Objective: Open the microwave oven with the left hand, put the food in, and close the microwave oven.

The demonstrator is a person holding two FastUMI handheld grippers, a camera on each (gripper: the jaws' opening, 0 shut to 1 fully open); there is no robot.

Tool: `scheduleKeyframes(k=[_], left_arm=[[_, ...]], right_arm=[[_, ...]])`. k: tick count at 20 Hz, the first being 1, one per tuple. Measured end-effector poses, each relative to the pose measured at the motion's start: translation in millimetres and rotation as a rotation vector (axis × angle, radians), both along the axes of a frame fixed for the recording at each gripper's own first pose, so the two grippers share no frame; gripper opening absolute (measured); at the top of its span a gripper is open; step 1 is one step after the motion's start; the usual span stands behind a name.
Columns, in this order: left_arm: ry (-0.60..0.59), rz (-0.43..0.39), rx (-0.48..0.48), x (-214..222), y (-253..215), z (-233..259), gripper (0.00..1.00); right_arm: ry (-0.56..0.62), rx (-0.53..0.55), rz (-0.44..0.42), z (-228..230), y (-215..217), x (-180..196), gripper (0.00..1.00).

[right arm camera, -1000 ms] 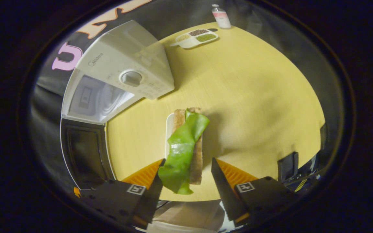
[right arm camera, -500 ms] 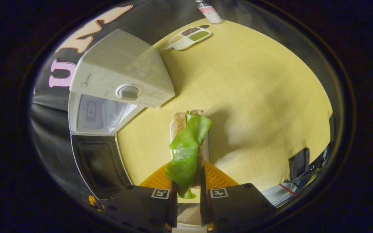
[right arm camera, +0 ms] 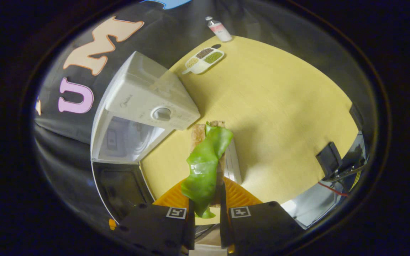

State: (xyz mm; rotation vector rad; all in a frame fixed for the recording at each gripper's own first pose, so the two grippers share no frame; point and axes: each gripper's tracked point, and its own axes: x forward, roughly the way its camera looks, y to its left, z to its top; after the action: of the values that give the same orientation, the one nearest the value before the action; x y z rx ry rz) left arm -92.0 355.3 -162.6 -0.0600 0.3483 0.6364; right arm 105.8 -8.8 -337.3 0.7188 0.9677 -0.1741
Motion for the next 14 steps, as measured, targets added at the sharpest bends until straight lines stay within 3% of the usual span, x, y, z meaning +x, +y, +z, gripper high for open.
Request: scheduleKeyframes(k=[1,5,8,14], left_arm=[[0.011,-0.02,-0.002,5.5,4.7,-2.1,0.93],[0.028,-0.09,-0.042,28.0,15.5,-10.7,0.98],[0.037,-0.149,-0.037,44.3,20.8,-15.7,0.96],[0.058,-0.239,-0.056,64.2,27.0,-22.0,0.95]], right_arm=[[-0.014,-0.002,-0.012,5.0,7.0,-2.0,0.3],[-0.082,0.047,-0.023,28.9,57.8,-3.0,0.3],[-0.151,0.135,0.002,44.6,111.2,3.7,0.3],[-0.196,0.208,0.045,40.7,198.5,20.9,0.3]])
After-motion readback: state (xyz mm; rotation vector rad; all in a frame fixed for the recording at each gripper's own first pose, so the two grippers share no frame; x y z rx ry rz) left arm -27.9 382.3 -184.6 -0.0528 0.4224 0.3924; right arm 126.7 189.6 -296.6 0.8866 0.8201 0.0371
